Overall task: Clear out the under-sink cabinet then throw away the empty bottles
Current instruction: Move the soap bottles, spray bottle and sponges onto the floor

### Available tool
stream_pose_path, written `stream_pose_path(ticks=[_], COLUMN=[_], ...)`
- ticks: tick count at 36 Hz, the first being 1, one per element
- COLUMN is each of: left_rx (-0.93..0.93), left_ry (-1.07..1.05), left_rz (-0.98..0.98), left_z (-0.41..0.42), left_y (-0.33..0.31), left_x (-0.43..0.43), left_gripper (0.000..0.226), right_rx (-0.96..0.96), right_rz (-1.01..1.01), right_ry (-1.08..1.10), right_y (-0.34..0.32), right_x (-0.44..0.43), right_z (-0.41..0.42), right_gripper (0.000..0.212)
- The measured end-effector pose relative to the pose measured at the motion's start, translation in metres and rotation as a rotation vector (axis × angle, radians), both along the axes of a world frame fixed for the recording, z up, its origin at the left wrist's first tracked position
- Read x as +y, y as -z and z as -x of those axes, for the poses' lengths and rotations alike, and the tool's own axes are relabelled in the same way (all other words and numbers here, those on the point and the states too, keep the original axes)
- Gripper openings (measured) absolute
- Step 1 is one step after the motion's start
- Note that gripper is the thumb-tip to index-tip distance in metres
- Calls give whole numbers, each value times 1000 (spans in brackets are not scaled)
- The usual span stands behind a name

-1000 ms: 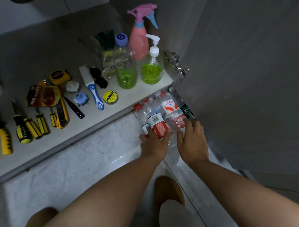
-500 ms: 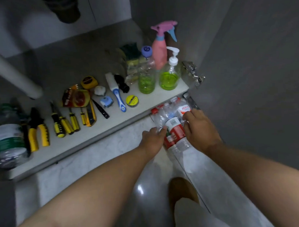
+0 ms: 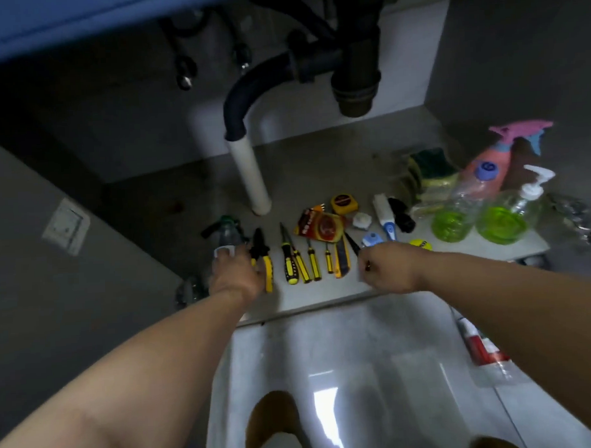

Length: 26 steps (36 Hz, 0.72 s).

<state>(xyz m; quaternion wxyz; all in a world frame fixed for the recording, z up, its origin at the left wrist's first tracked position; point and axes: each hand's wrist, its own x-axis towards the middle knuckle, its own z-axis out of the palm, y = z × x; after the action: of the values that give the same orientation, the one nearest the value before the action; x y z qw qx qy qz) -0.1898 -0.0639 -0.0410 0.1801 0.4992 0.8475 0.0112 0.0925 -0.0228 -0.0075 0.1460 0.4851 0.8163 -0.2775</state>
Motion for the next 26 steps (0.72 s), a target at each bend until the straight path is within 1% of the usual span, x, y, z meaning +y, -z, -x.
stream_pose_path(ticks=[4, 5, 7, 11, 13, 15, 16, 18, 19, 21, 23, 24, 26], left_rx=[-91, -131, -191, -189, -200, -252, -307, -482, -574, -699, -779, -832, -974], left_ry=[-163, -214, -311, -352, -363, -361, -345, -288, -246, -137, -15, 34, 93], left_rz=[40, 35, 14, -44, -104, -185, -230, -321, -350, -364, -347, -344, -346], left_z=[17, 18, 19, 24, 26, 21, 16, 2, -7, -26, -49, -62, -88], left_y=[22, 27, 34, 43, 45, 43, 40, 31, 25, 16, 9, 7, 6], left_x=[6, 8, 13, 15, 11, 6, 4, -1, -2, -3, -3, -2, 1], left_gripper=[94, 100, 105, 91, 82, 73, 67, 50, 46, 51, 54, 56, 58], right_rx=[143, 179, 270, 472, 512, 550, 571, 593, 605, 644, 712, 760, 853], right_rz=[-36, -20, 22, 160, 209, 270, 313, 412, 462, 530, 524, 487, 349], right_ry=[15, 29, 77, 264, 335, 416, 468, 579, 633, 717, 756, 781, 884], right_y=[15, 20, 29, 40, 41, 38, 35, 28, 25, 21, 20, 20, 23], right_x=[2, 1, -4, -13, -15, -15, -15, -16, -15, -13, -10, -7, -1], right_z=[36, 41, 48, 59, 63, 65, 65, 64, 62, 58, 54, 52, 47], right_gripper=[16, 15, 13, 14, 15, 16, 19, 33, 42, 58, 61, 61, 62])
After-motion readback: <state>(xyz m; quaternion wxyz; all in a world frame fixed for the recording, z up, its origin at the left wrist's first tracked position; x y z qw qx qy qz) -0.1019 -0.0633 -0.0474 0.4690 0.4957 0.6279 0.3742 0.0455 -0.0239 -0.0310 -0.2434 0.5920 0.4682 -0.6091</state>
